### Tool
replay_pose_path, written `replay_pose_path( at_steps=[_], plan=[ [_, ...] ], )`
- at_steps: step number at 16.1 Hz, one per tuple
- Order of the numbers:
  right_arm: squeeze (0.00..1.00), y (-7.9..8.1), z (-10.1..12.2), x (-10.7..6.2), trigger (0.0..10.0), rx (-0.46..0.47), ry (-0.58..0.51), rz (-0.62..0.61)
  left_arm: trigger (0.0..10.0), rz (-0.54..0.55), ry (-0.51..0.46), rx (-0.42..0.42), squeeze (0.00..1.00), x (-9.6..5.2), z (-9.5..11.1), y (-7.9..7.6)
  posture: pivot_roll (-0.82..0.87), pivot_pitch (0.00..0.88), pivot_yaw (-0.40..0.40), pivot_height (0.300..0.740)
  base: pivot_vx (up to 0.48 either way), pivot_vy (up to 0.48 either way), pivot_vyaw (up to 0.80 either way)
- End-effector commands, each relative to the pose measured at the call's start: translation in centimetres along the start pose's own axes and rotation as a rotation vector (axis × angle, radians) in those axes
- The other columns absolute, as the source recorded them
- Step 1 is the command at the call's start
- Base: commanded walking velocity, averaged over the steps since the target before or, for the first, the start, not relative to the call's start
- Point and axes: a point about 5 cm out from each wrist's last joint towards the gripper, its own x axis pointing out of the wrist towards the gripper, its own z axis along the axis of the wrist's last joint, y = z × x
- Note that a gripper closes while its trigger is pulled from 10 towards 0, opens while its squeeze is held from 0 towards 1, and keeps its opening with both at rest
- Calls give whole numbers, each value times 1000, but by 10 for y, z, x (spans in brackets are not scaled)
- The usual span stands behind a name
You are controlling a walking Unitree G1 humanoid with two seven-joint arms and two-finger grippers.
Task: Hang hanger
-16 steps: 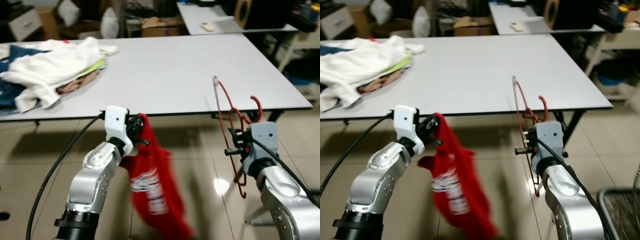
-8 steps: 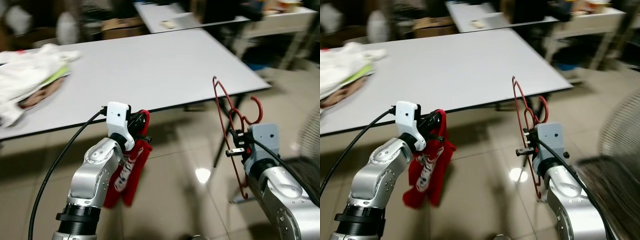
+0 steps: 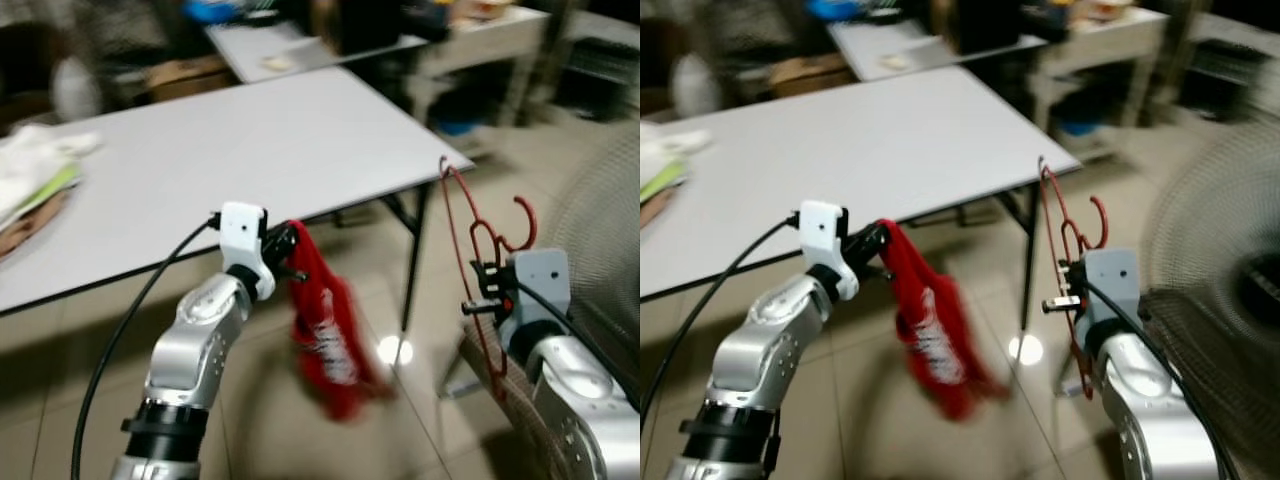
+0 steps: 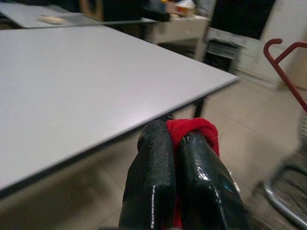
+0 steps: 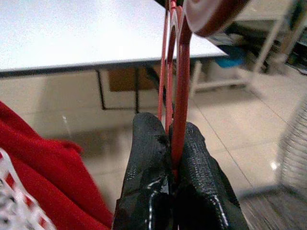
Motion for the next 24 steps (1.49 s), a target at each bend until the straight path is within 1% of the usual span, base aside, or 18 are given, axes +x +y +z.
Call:
replay_pose_path(
  at_steps=[1, 6, 9, 10, 12, 13, 14, 16, 18, 20, 22, 24],
  plan=[
    [0, 3, 5, 0, 10000, -3, -26, 17, 10000, 23, -25, 17, 0, 0, 7, 5, -163, 0, 72, 740, 281, 0, 0],
    [0, 6, 11, 2, 10000, -22, -56, 50, 10000, 67, -53, -4, 0, 3, 11, 10, -161, 0, 60, 740, 279, 0, 0],
    [0, 4, 16, 5, 10000, -72, -72, 49, 10000, 62, -58, 0, 0, 7, 16, 13, -162, 0, 62, 740, 280, 0, 0],
    [0, 1, 19, 7, 10000, -61, -82, 25, 10000, 60, -56, 2, 0, 13, 19, 15, -160, 0, 62, 740, 262, 0, 800],
    [0, 0, 19, 7, 10000, -70, -87, 19, 10000, 58, -52, 8, 0, 18, 20, 16, -159, 0, 60, 740, 249, 0, 800],
    [0, -1, 19, 9, 10000, -66, -91, 9, 10000, 52, -48, 8, 0, 23, 20, 17, -158, 0, 56, 740, 0, 0, 800],
    [0, -1, 20, 11, 10000, -71, -93, 12, 10000, 33, -44, 21, 0, 30, 22, 20, -160, 0, 55, 740, 0, 0, 0],
    [0, 0, 22, 11, 10000, -89, -102, 32, 10000, 14, -45, 33, 0, 37, 27, 24, -162, 0, 55, 740, 0, 0, 0],
    [0, -1, 25, 11, 10000, -106, -111, 39, 10000, 8, -78, 40, 0, 43, 42, 28, -162, 0, 58, 740, 0, 0, 0],
    [0, -7, 29, 11, 10000, -112, -126, 21, 10000, -10, -140, -4, 0, 43, 59, 24, -159, 0, 64, 740, 120, 0, 800],
    [0, -9, 28, 13, 10000, -99, -126, 13, 10000, -30, -156, -11, 0, 42, 59, 17, -155, 0, 60, 740, 262, 0, 666],
    [0, -9, 27, 13, 10000, -96, -129, 23, 10000, -32, -156, -16, 0, 40, 53, 11, -153, 0, 59, 740, 278, 0, 0]
  ],
)
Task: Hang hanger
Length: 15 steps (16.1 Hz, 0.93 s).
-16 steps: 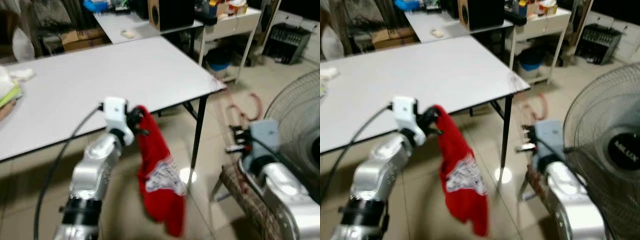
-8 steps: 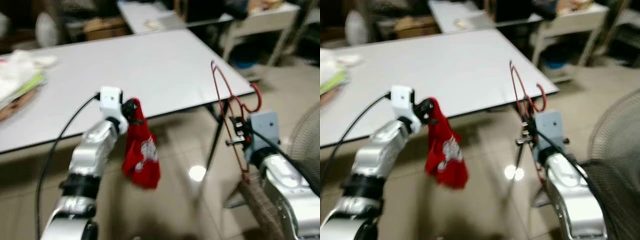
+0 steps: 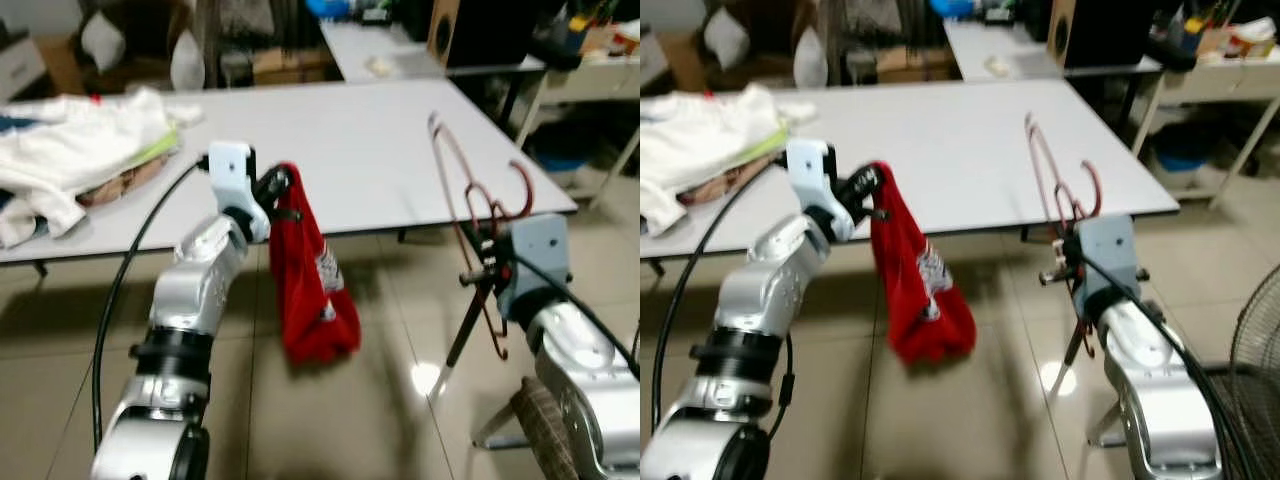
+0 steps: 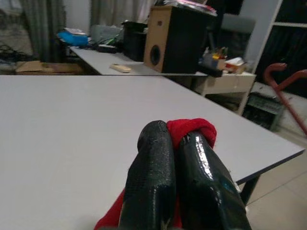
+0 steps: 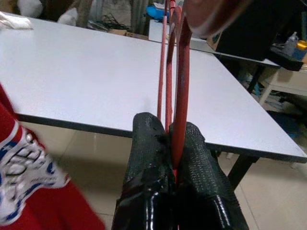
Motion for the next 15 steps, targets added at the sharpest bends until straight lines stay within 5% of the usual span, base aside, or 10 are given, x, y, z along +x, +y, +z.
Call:
replay_pose_path(
  at_steps=[1, 7, 15],
  plan=[
    [0, 0, -1, 0, 10000, 3, -3, 12, 10000, 0, -6, 11, 0, -1, 2, -3, -155, 0, 61, 740, 285, 0, 0],
    [0, 10, -15, -3, 10000, 77, 31, -17, 10000, 63, 92, 26, 0, -37, -33, -2, -144, 0, 55, 740, 292, 0, 0],
    [0, 5, -13, -2, 10000, 48, 34, 26, 10000, 89, 77, 19, 0, -44, -35, -13, -131, 0, -6, 740, 304, 0, 0]
  ],
)
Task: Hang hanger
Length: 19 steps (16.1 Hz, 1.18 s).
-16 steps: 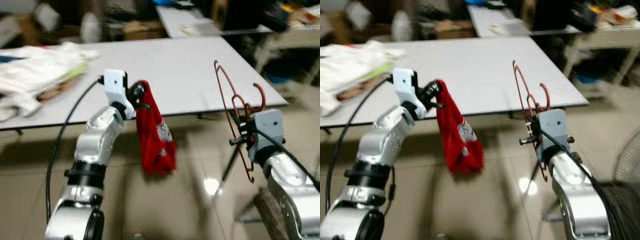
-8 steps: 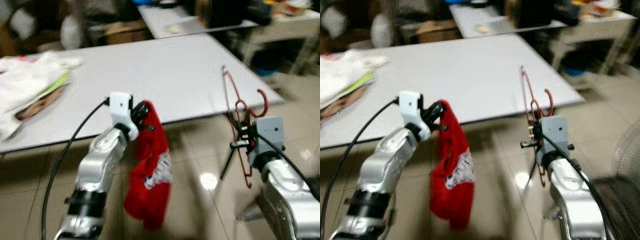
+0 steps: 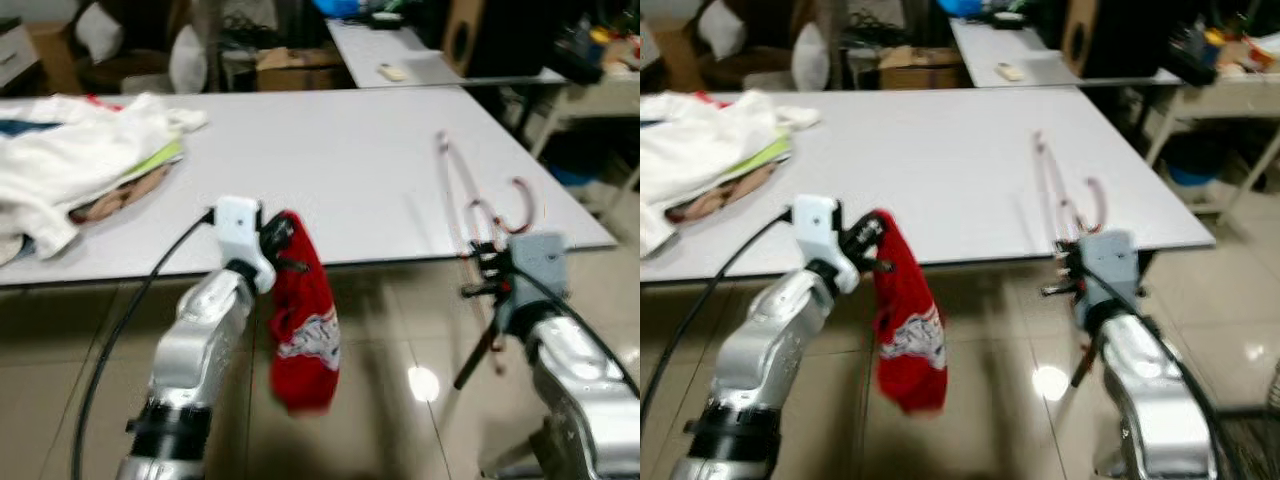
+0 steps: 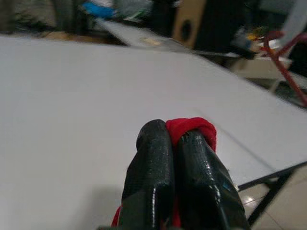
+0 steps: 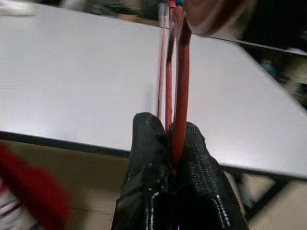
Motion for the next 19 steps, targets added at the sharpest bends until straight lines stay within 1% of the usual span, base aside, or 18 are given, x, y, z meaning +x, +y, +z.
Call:
replay_pose_path(
  at_steps=[1, 2, 4, 9, 10, 13, 19],
  plan=[
    [0, -3, 2, -1, 10000, -8, -5, -2, 10000, 4, -20, 9, 0, 1, 6, -1, -131, 0, -8, 740, 304, 0, 0],
    [0, -3, 3, 0, 10000, -2, -9, -4, 10000, 0, -21, 7, 0, 2, 6, -2, -131, 0, -6, 740, 300, 0, -800],
    [0, -1, 4, 1, 10000, 5, -15, -2, 10000, -8, -21, 9, 0, 3, 7, -3, -135, 0, 4, 740, 311, 0, 0],
    [0, 3, 1, -2, 10000, 23, -10, -9, 10000, -31, -16, 15, 0, 4, 8, -6, -142, 0, 20, 740, 335, 0, 0],
    [0, 3, 1, -2, 10000, 25, -10, -10, 10000, -36, -13, 17, 0, 5, 8, -6, -143, 0, 25, 740, 334, 0, -800],
    [0, 4, 1, -2, 10000, 31, -10, -15, 10000, -43, -12, 21, 0, 6, 9, -8, -142, 0, 27, 740, 338, 0, 0],
    [0, 4, 1, -1, 10000, 31, -13, -12, 10000, -47, -14, 20, 0, 6, 9, -8, -140, 0, 23, 740, 336, 0, -800]
  ],
)
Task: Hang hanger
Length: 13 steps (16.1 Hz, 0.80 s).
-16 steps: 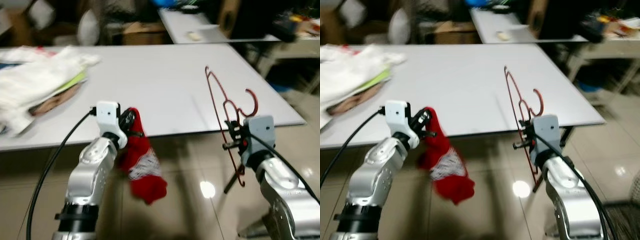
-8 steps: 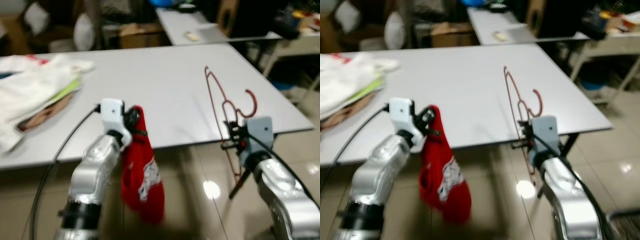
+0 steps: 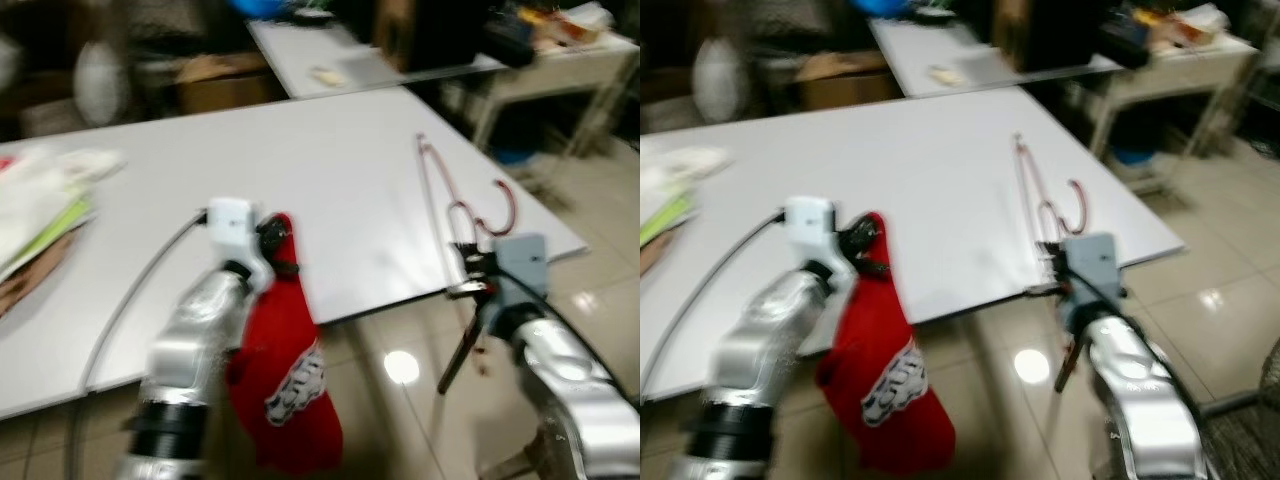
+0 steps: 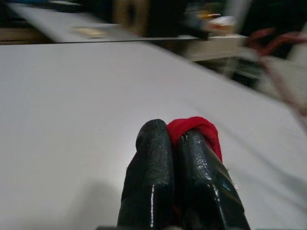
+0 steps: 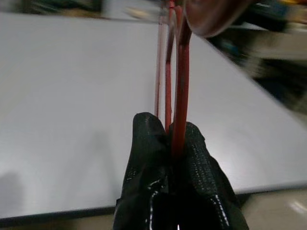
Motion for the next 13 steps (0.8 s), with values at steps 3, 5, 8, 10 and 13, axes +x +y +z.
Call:
replay_pose_path(
  at_steps=[3, 5, 8, 10, 13],
  plan=[
    [0, 9, 9, 1, 10000, 11, -50, 49, 10000, 41, -27, 30, 0, -3, 10, 13, -140, 0, 27, 740, 334, 0, 0],
    [0, 9, 14, 0, 10000, -13, -66, 104, 10000, 71, -48, 51, 0, 1, 18, 19, -142, 0, 30, 740, 0, 0, 0],
    [0, 11, 20, -4, 10000, -28, -92, 215, 10000, 95, -87, 55, 0, 5, 32, 25, -139, 0, 35, 740, 0, 0, 0],
    [0, 14, 27, -12, 10000, -39, -129, 354, 10000, 88, -113, 75, 0, 10, 45, 27, -136, 0, 39, 740, 0, 0, 0],
    [0, 3, 32, -32, 10000, -111, -114, 546, 10000, 89, -111, 154, 0, 26, 69, 33, -136, 0, 47, 740, 0, 0, 0]
  ],
)
